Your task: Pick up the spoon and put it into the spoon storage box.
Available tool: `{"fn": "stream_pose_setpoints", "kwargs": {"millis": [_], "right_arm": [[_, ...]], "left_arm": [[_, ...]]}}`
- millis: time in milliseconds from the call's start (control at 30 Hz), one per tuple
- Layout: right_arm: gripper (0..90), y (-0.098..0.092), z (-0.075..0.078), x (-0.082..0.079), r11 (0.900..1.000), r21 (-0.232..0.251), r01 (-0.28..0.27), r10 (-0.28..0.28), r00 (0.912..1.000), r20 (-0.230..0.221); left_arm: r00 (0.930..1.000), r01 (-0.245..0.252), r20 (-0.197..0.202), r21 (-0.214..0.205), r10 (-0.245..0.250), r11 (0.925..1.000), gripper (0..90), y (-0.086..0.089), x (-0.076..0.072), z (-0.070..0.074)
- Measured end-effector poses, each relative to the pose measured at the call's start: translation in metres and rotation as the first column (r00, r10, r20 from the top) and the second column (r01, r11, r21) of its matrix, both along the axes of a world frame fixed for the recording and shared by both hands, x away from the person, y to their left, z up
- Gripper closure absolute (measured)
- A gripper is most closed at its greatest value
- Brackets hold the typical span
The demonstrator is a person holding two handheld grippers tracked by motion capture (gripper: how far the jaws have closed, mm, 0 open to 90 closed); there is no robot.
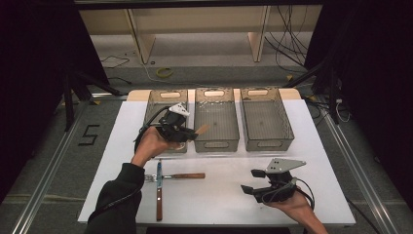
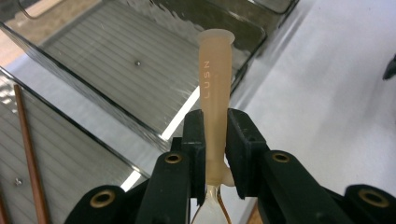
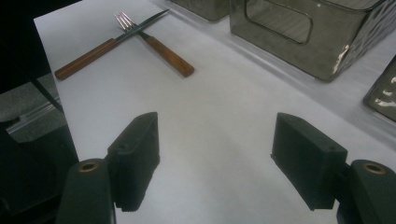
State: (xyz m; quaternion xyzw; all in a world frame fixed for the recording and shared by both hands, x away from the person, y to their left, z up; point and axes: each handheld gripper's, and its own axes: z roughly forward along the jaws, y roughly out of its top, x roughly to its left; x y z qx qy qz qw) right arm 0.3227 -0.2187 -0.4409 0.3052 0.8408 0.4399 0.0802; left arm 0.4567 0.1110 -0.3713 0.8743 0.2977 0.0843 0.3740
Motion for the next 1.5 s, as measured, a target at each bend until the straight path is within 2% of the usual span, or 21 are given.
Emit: {"fn": "stream_pose_setpoints", "kwargs": {"millis": [67, 800, 1133, 1233, 1500], "right_arm": [[32.6, 0.0, 0.0, 0.0, 1.0, 0.001, -0.001, 0.001, 1.0, -0.003], [32.6, 0.001, 0.0, 0.0, 1.0, 0.003, -0.003, 0.003, 1.0, -0.005], [32.6, 0.0, 0.0, 0.0, 1.0, 0.004, -0.005, 0.005, 1.0, -0.005], [32.6, 0.0, -0.001, 0.0, 1.0, 0.002, -0.006, 0.006, 1.0, -0.005], [32.6, 0.001, -0.001, 0.0, 0.9999, 0.004, -0.01, 0.01, 0.9999, -0.006]], "left_arm": [[0.9999, -0.012, 0.0, -0.014, 0.012, 0.9998, 77.4, -0.003, 0.004, 0.002], [0.9987, -0.047, 0.019, -0.012, 0.047, 0.9988, 77.4, -0.031, 0.037, 0.012], [0.9973, -0.071, 0.016, -0.032, 0.072, 0.9969, 77.3, -0.043, 0.052, 0.005], [0.9953, -0.093, 0.022, -0.049, 0.095, 0.9944, 77.3, -0.044, 0.057, 0.003], [0.9906, -0.135, 0.015, -0.054, 0.136, 0.9894, 77.0, -0.048, 0.067, -0.01]]}}
